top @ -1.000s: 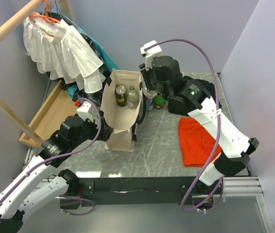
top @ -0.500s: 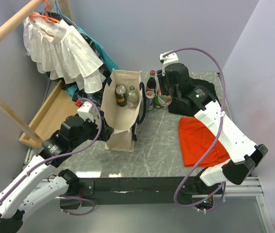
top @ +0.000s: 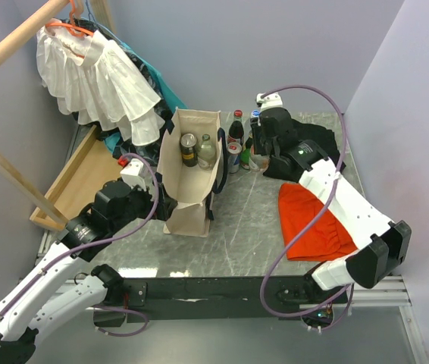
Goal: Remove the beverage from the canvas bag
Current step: Place the drink at the center of the board.
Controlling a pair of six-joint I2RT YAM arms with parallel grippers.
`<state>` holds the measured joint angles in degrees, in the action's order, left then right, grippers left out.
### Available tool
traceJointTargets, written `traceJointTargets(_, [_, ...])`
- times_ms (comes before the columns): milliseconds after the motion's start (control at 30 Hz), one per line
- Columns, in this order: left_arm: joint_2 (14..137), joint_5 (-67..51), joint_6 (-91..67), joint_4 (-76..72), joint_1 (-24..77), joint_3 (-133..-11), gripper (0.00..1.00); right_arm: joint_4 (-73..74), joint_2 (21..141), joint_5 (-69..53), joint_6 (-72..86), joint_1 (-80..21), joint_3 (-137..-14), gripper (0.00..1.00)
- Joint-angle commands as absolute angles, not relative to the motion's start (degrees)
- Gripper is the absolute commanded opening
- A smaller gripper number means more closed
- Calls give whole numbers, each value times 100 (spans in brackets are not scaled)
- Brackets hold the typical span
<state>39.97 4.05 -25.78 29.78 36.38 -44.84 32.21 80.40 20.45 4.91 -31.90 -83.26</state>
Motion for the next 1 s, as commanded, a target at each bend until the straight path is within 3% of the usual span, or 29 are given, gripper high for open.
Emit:
traceJointTargets(0, [3981,448,-2584,2918,3683,-4500,96,1960,7989,2197,598,-3111,-8341,0])
traceJointTargets(967, [4061,501,-2601,2935,3700,-4509,96,774,8683,2294,905,-2909,-7427,0])
